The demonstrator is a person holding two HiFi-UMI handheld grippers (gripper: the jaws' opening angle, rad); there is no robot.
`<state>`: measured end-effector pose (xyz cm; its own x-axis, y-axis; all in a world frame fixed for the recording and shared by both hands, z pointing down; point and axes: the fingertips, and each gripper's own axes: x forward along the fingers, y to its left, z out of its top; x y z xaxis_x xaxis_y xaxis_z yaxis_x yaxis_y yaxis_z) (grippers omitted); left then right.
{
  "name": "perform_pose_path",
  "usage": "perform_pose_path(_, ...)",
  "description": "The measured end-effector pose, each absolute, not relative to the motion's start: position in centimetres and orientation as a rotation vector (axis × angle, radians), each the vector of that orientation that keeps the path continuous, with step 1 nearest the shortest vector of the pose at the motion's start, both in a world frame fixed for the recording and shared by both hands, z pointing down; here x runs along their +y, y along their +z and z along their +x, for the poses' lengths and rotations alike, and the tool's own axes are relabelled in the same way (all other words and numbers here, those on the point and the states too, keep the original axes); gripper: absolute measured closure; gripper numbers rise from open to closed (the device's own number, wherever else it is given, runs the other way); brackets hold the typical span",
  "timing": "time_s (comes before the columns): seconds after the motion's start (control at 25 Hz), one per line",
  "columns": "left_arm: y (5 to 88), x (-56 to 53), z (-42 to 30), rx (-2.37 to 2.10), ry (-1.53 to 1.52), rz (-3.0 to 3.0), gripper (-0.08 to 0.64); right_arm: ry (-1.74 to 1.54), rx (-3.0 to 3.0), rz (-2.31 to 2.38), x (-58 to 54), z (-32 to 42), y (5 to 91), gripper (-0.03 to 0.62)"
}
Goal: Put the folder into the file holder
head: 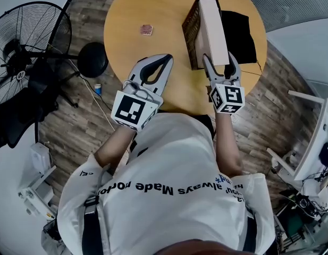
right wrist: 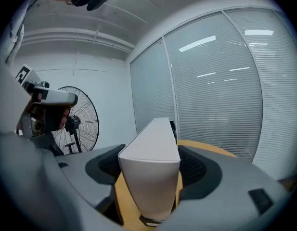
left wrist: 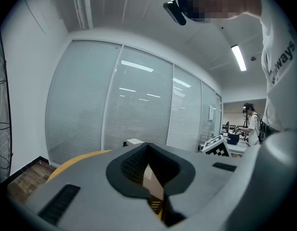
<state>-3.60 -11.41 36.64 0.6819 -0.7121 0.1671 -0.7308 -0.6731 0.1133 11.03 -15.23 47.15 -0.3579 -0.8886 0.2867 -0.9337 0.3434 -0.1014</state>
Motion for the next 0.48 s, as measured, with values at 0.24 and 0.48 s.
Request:
perform_pose_path(0.24,36.2,-10.9,-2.7,-1.165,0.157,2.736,0.535,0.317,-2.449,1.656,-13.5,12.0,44.3,0.261)
perform_pose_path(0.48,36.1,-10.7,-1.9,-1.156,0.153,2.735,0.535,0.285,-2.482,1.586,-11.8,12.2,42.2,0.262)
